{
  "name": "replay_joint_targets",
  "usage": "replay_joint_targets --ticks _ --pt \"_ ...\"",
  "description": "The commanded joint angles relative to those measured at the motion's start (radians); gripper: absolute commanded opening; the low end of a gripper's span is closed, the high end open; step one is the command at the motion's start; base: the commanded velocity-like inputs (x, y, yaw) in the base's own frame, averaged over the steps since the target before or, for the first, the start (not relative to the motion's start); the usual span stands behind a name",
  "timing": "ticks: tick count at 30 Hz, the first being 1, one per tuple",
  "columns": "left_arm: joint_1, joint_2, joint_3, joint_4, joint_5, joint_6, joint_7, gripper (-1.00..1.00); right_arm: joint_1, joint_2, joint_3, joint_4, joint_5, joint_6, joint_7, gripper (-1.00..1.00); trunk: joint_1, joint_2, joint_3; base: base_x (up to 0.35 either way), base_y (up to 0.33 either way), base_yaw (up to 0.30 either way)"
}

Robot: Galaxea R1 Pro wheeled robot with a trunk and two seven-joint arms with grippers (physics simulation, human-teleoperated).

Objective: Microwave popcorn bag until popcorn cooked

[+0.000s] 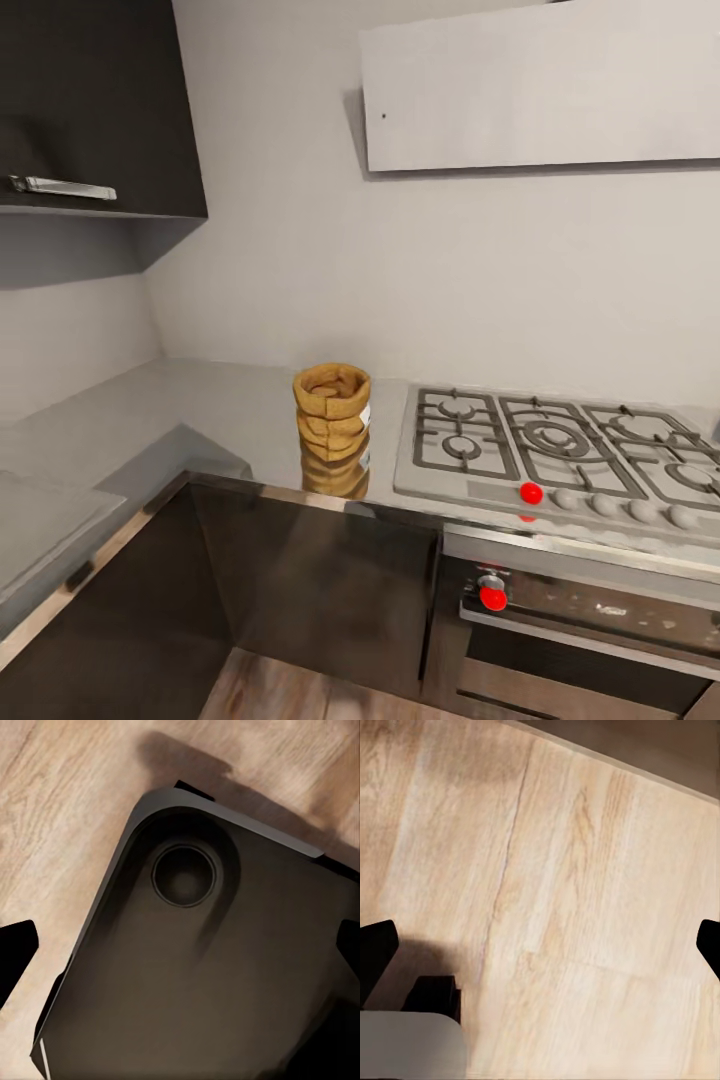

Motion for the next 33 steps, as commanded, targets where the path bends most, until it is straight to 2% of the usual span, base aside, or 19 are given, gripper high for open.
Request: replay_joint_targets --ticks 1,13,20,28,33 --pt "0.001 0.0 0.004 -0.002 0.001 -0.001 0.0 1.0 -0.001 0.0 -0.008 0.003 0.01 -0.005 -0.003 1.0 0.0 0.0 -0.001 0.0 0.317 -0.115" --pt "0.001 0.0 0.004 -0.002 0.001 -0.001 0.001 1.0 -0.001 0.009 -0.008 0.003 0.01 0.0 -0.002 1.0 0.0 0.0 -0.001 0.0 0.055 -0.235" --pt "0.001 0.0 0.006 -0.002 0.0 0.001 0.001 1.0 -0.001 0.026 -0.006 0.004 0.014 0.002 0.007 1.0 0.0 0.0 -0.001 0.044 0.042 -0.245" --pt "0.001 0.0 0.006 -0.002 0.0 0.001 0.0 1.0 -0.001 0.025 -0.005 0.003 0.014 0.002 0.003 1.0 0.0 0.0 -0.001 0.202 0.252 -0.036" --pt "0.001 0.0 0.005 -0.002 0.001 0.002 0.001 1.0 -0.001 0.026 -0.005 0.003 0.013 0.003 0.01 1.0 0.0 0.0 -0.001 0.03 0.04 0.0"
